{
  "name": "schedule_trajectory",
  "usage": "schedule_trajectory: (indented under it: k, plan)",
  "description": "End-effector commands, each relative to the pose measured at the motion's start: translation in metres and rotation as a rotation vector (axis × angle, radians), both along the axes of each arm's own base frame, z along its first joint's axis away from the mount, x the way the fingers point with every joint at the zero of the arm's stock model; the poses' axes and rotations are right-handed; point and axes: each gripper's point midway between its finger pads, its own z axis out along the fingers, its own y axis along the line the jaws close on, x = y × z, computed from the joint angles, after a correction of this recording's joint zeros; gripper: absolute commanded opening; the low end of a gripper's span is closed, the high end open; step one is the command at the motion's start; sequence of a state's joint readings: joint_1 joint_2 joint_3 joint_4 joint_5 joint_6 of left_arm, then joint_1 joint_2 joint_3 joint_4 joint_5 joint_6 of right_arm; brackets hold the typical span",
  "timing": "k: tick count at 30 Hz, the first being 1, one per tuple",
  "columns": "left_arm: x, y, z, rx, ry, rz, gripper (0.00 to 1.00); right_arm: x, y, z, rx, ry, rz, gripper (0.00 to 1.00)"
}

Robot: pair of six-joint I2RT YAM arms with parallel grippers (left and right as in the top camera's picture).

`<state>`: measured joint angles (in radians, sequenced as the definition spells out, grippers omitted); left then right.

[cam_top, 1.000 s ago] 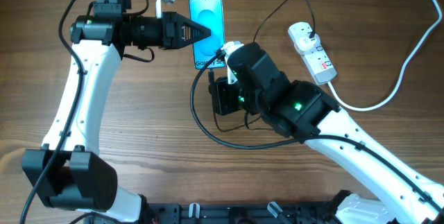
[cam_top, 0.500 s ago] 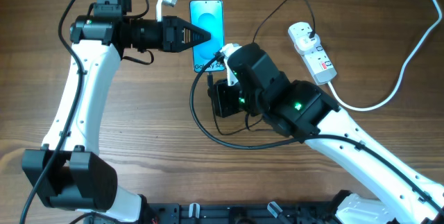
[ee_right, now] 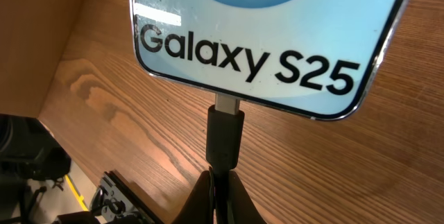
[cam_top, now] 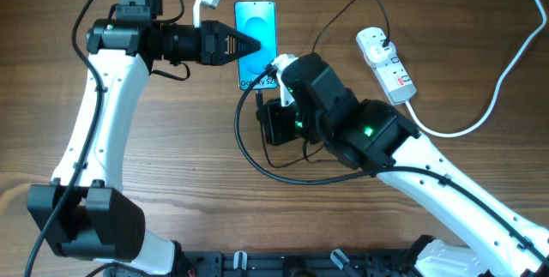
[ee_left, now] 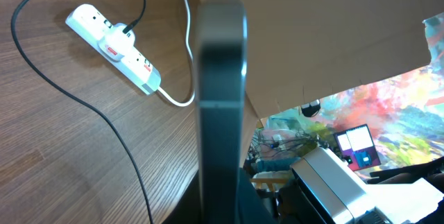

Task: Plug charger to phone and switch on socket
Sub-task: 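Push the plug up into the phone's port with the right gripper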

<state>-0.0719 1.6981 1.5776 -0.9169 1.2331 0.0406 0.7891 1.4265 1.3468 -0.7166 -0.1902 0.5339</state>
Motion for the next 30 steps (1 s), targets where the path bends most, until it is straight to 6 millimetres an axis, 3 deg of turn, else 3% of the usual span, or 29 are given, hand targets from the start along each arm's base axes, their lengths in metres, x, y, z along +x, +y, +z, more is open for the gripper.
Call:
schedule_trajectory:
  k: [1,30]
  plan:
    - [-0.0085,-0.0058,0.0087,-0.033,-0.016,-0.04,0.04,0.0187,-0.0094,0.0167,0.008,-0.085,-0.066,0.05]
    - [-0.0084,-0.0058,0.0086,-0.033,-0.017,-0.04,0.04,0.0268,-0.0147,0.0186,0.053,-0.033,-0.164,0.05]
